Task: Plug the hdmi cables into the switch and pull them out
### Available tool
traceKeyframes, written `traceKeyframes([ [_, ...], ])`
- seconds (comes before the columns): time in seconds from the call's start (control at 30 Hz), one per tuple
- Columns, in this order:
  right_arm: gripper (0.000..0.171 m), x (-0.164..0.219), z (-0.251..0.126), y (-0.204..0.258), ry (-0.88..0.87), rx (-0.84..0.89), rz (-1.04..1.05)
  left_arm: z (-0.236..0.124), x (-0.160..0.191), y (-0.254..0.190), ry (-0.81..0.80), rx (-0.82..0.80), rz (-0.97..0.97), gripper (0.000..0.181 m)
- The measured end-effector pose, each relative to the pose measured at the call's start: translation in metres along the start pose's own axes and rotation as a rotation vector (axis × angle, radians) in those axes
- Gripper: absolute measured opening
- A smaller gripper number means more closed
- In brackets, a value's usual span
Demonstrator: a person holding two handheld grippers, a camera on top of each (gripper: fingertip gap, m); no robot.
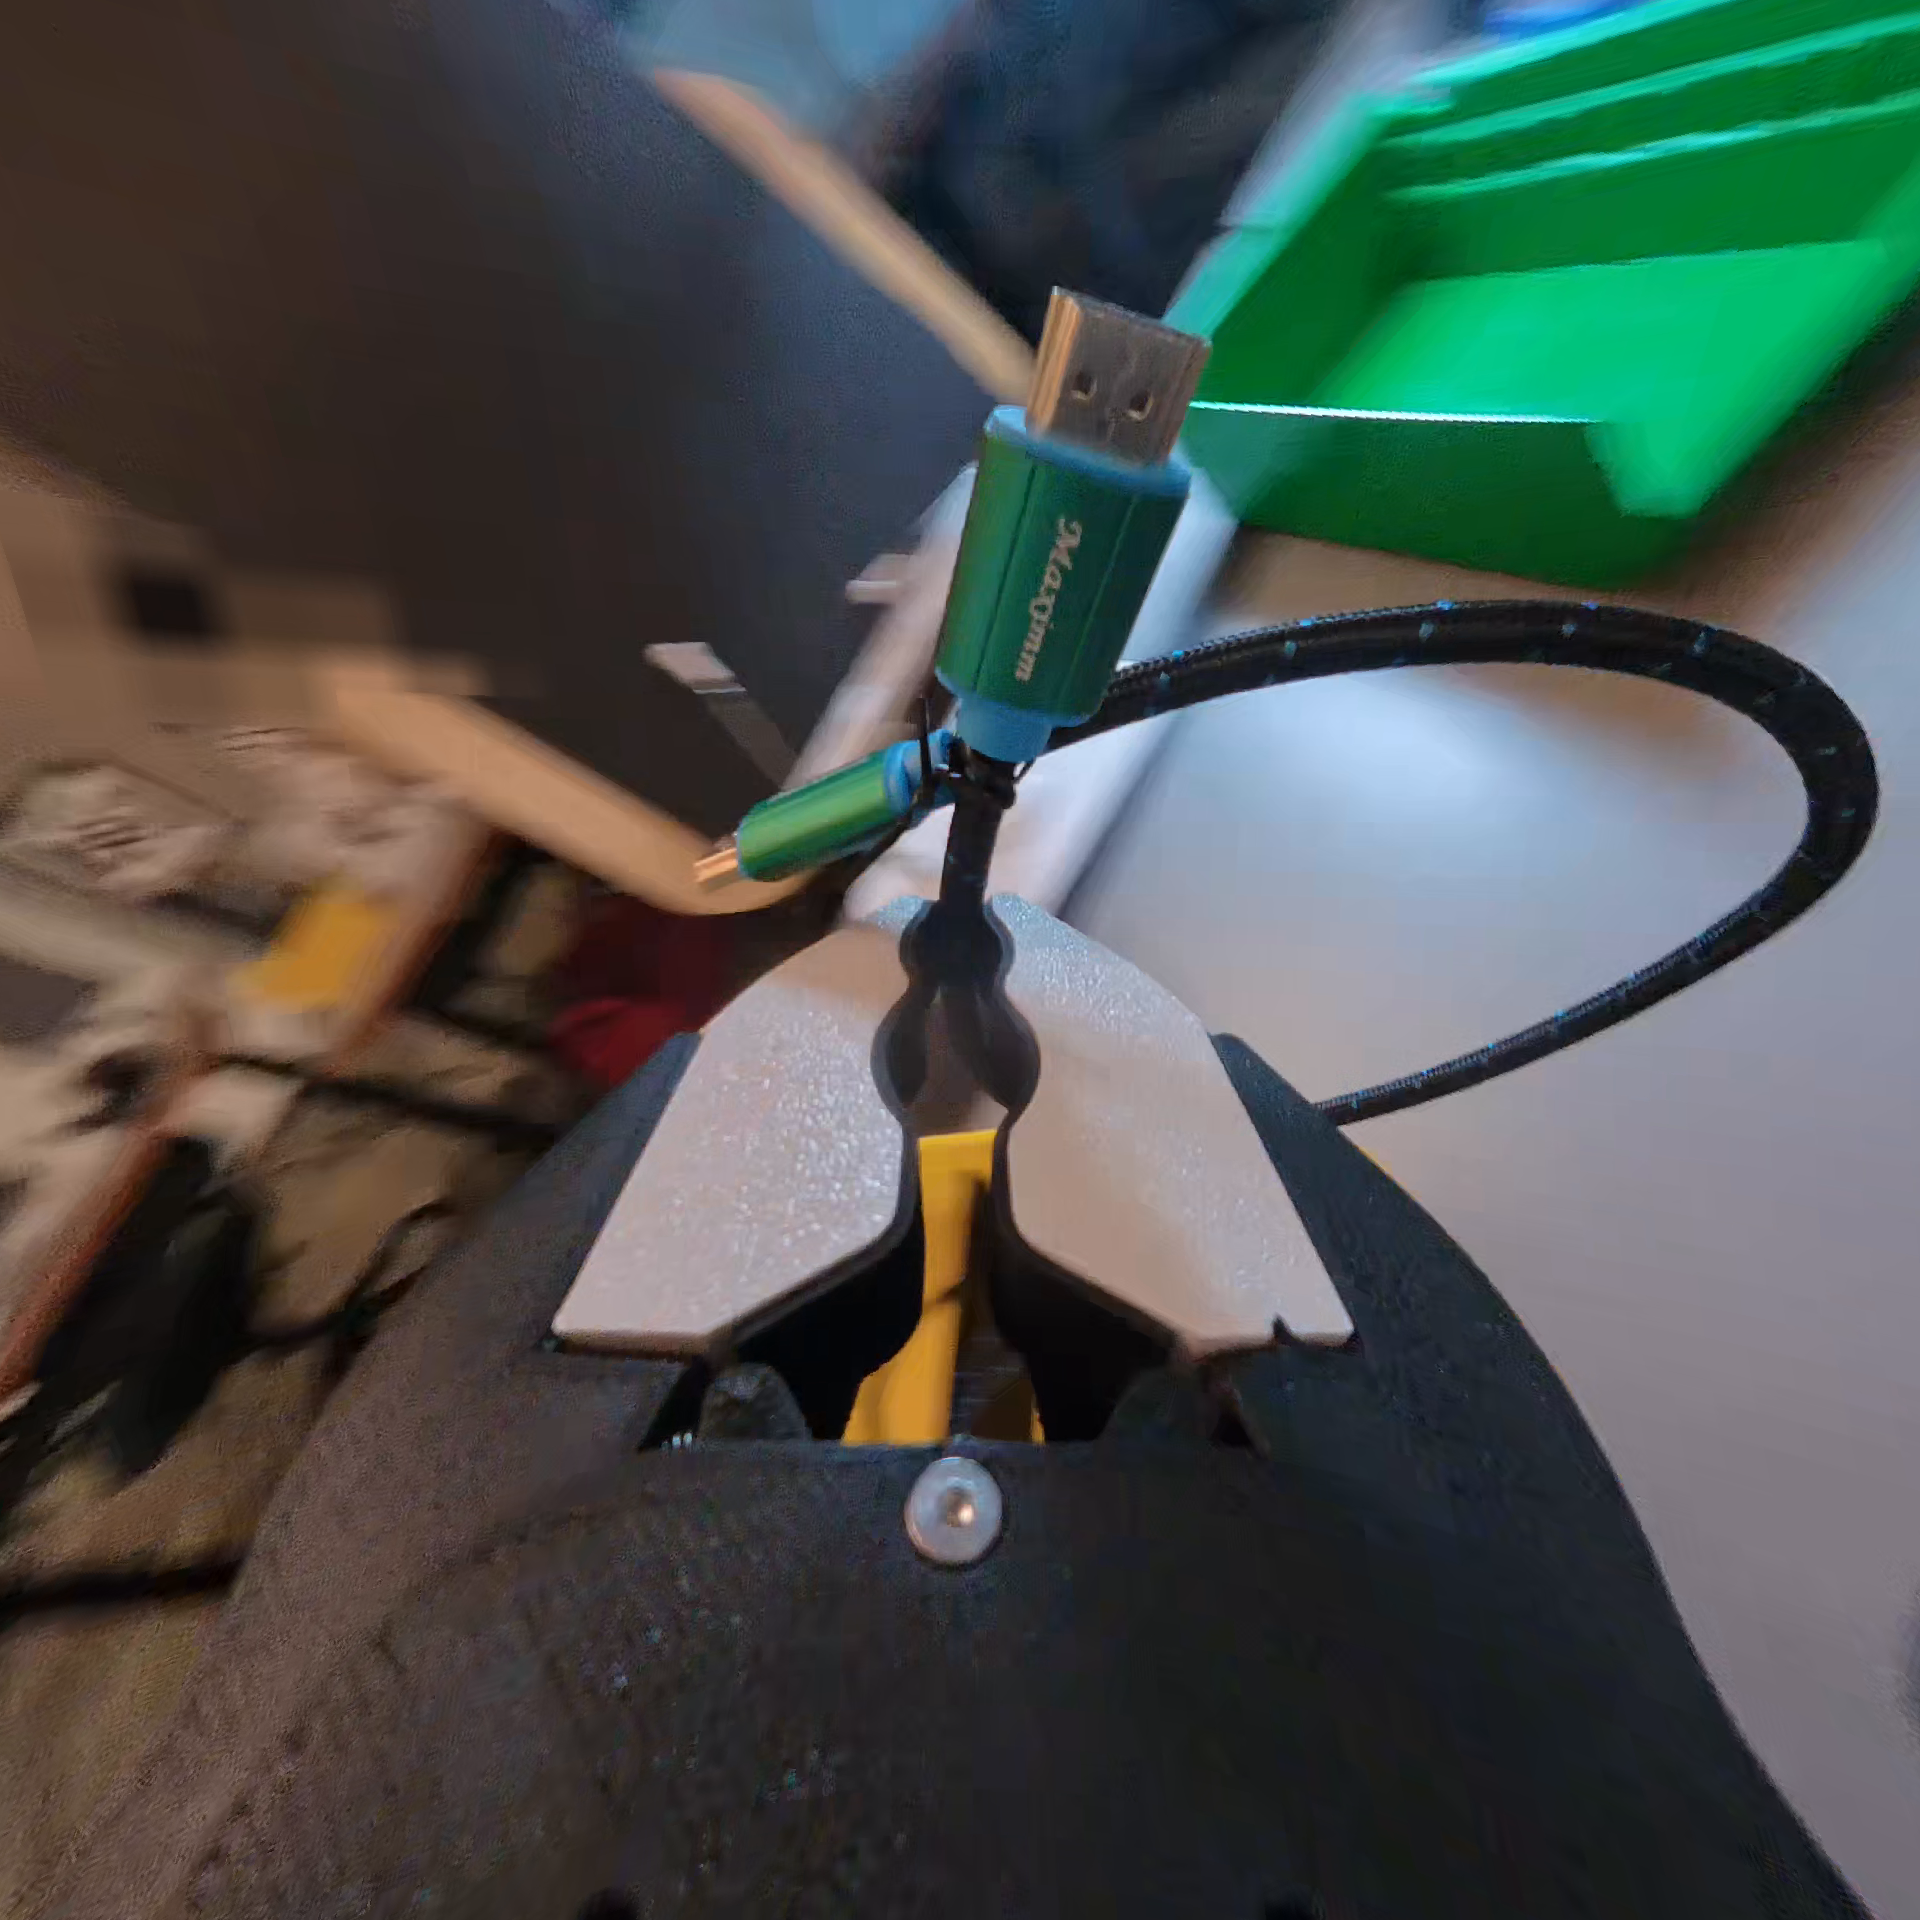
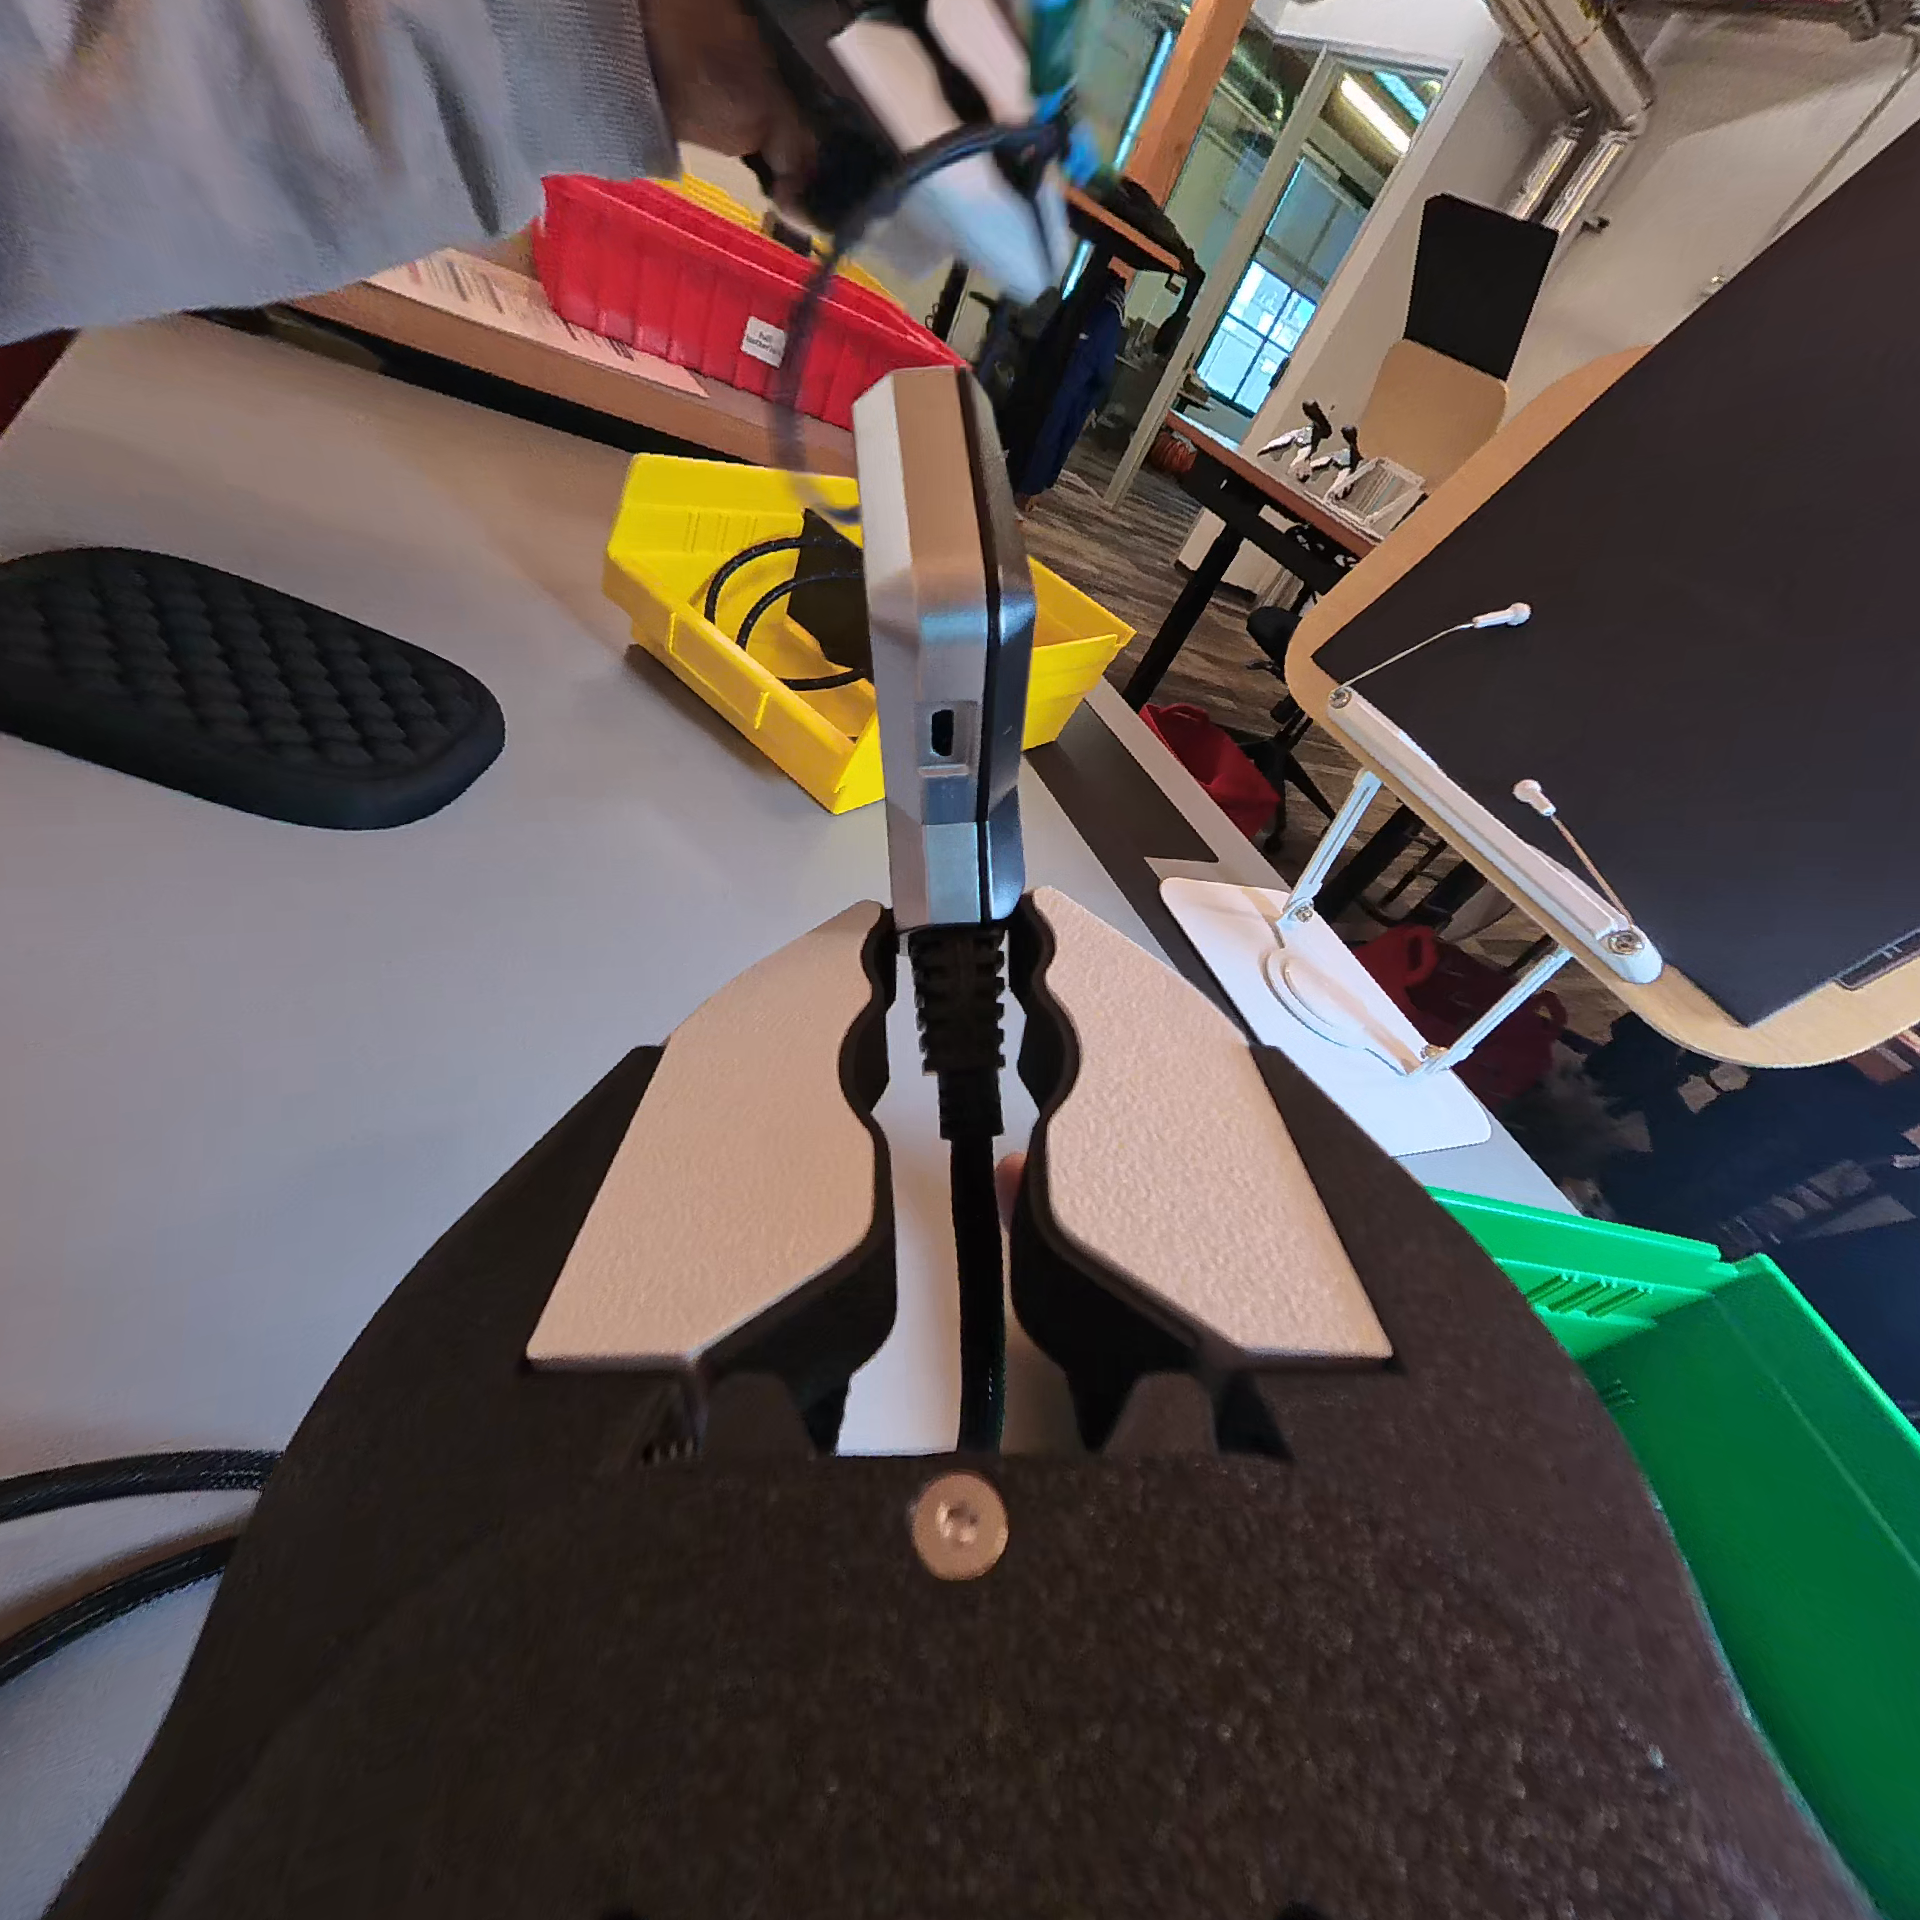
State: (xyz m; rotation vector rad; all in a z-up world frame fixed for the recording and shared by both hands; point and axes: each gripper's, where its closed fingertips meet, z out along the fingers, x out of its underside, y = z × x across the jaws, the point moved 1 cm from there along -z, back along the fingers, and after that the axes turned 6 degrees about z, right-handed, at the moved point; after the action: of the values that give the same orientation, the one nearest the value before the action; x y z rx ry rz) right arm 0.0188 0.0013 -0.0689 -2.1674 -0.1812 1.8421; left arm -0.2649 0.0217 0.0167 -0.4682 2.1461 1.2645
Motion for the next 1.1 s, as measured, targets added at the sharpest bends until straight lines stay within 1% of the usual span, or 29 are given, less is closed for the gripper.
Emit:
traceKeyframes([
  [0.07, 0.021, 0.0, -0.002, -0.004, -0.007, 0.011, 0.008, 0.004, -0.002, -0.068, 0.055, 0.333, 0.019, 0.007],
  [0.13, 0.021, 0.001, -0.005, -0.008, -0.008, 0.025, 0.017, 0.008, 0.01, -0.129, 0.163, 0.567, 0.076, 0.007],
  [0.2, 0.021, 0.003, -0.006, -0.012, -0.008, 0.037, 0.026, 0.016, 0.025, -0.181, 0.264, 0.729, 0.108, 0.007],
  [0.3, 0.021, 0.007, -0.008, -0.015, -0.005, 0.05, 0.036, 0.038, 0.042, -0.235, 0.325, 0.842, 0.13, 0.007],
  [0.4, 0.021, 0.01, -0.01, -0.018, 0.003, 0.062, 0.034, 0.064, 0.047, -0.263, 0.298, 0.85, 0.119, 0.007],
  [0.53, 0.021, 0.015, -0.014, -0.021, 0.007, 0.072, 0.045, 0.086, 0.039, -0.27, 0.211, 0.769, 0.056, 0.011],
  [0.63, 0.021, 0.019, -0.016, -0.025, 0.009, 0.084, 0.062, 0.087, 0.038, -0.267, 0.203, 0.708, 0.057, 0.015],
  [0.77, 0.021, 0.019, -0.016, -0.028, 0.007, 0.095, 0.078, 0.083, 0.054, -0.26, 0.296, 0.649, 0.025, 0.02],
  [0.83, 0.021, 0.019, -0.015, -0.027, 0.01, 0.096, 0.076, 0.076, 0.063, -0.264, 0.352, 0.7, -0.042, 0.02],
  [0.93, 0.021, 0.018, -0.014, -0.026, 0.012, 0.098, 0.07, 0.073, 0.077, -0.266, 0.404, 0.71, -0.037, 0.015],
  [1.0, 0.021, 0.018, -0.014, -0.025, 0.012, 0.098, 0.072, 0.073, 0.076, -0.268, 0.39, 0.713, -0.04, 0.008],
  [1.03, 0.021, 0.019, -0.014, -0.026, 0.014, 0.098, 0.074, 0.074, 0.076, -0.266, 0.382, 0.698, -0.018, 0.007],
  [1.1, 0.021, 0.021, -0.013, -0.026, 0.015, 0.097, 0.08, 0.072, 0.071, -0.271, 0.319, 0.727, 0.126, 0.007],
])
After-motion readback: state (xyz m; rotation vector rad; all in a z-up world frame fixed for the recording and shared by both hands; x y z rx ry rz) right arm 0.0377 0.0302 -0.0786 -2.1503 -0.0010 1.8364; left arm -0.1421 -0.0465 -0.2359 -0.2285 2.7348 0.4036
